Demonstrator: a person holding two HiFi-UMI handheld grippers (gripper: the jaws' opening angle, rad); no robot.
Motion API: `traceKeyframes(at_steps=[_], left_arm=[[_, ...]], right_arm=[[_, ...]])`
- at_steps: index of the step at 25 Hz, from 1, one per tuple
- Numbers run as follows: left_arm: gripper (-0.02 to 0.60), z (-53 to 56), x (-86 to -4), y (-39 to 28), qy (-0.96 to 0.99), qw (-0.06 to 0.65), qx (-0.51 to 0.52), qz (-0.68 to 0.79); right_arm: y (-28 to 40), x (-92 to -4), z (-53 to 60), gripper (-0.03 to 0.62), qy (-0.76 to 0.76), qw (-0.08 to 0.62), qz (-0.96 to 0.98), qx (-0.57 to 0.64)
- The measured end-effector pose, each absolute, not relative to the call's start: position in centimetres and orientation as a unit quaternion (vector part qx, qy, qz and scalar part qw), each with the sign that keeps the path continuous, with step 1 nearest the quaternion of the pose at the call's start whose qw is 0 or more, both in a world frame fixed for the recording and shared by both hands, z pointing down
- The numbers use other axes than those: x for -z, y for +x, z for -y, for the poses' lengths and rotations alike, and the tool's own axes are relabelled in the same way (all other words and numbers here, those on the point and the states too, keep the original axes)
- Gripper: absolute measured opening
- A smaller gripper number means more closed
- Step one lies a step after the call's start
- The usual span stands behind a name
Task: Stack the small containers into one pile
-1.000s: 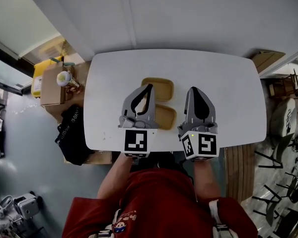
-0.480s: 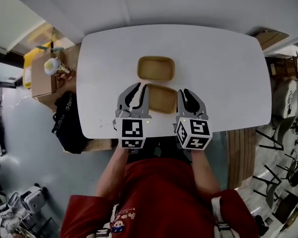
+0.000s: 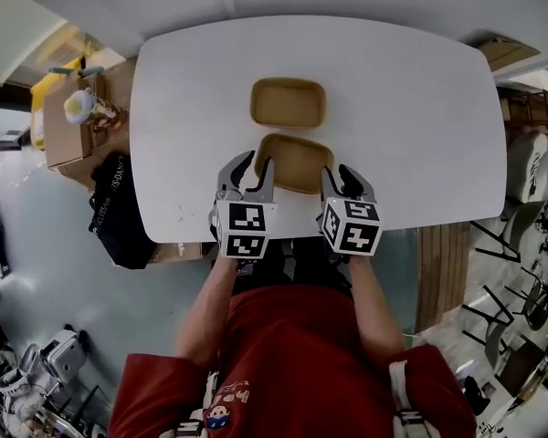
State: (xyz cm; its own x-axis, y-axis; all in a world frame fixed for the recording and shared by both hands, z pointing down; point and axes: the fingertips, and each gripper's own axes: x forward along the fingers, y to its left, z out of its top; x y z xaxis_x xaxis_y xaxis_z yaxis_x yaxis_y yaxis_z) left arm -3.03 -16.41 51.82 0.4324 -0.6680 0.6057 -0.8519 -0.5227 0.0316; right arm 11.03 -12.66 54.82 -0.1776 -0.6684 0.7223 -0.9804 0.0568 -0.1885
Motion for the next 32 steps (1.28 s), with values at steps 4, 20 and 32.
traceKeyframes(at_steps=[4,20,32], left_arm=[[0.133,16.3,-54.0,-3.6,0.820,0.190,-0.289,0.456],[0.138,16.8,-58.8,-3.6,0.802,0.239,-0.324,0.441],[0.040,17.1,-59.6,-4.1,0.785,0.243,-0.334,0.463]], right_arm=[[11.1,-56.8,12.2,0.143,0.598,0.240,0.673,-0.362],[10.9,-59.0,11.9,0.110,0.604,0.254,0.649,-0.387],[10.9,-59.6,12.1,0.055,0.602,0.242,0.643,-0.407]])
